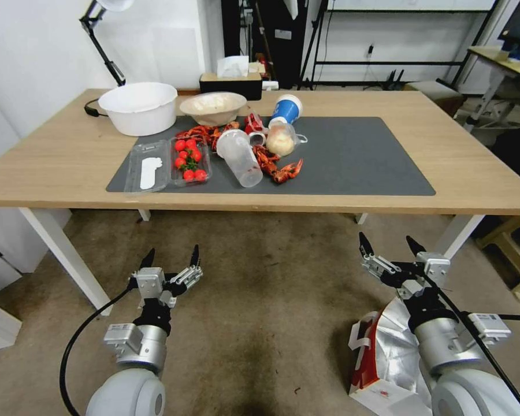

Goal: Pick up the food delivery bag from the floor and place it on the table.

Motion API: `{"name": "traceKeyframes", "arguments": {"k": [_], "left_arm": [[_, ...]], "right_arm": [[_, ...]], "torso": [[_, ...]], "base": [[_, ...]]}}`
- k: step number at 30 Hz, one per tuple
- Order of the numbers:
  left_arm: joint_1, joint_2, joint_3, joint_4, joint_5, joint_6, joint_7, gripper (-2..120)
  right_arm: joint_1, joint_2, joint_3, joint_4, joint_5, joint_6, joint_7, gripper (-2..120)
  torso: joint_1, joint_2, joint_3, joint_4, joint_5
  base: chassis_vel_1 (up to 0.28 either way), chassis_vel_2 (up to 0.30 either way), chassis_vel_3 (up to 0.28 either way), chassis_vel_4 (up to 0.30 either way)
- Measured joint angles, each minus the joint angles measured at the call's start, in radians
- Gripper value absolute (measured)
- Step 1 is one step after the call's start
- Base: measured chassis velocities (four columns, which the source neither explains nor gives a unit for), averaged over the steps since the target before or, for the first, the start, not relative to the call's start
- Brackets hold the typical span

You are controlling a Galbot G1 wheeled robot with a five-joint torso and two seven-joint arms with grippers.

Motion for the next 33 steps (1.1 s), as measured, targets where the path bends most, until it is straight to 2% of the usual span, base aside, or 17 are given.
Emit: {"name": "traceKeyframes", "arguments": {"k": [8,33], "left_arm": [[-0.001,0.0,0.0,0.006,0.0,-0.005,0.001,100],[-0.004,0.0,-0.002,0.013,0.0,-0.01,0.002,100]], "right_arm": [[0.0,-0.001,0.001,-0.003,-0.001,0.003,-0.001,100],[0.002,-0.001,0.002,-0.007,-0.003,0.007,-0.002,100]], "torso": [[-0.017,-0.044,-0.026,0.0,0.0],[-0.052,-0.137,-0.085,0.0,0.0]], "base": [[0.0,0.0,0.0,0.0],[0.0,0.0,0.0,0.0]]}}
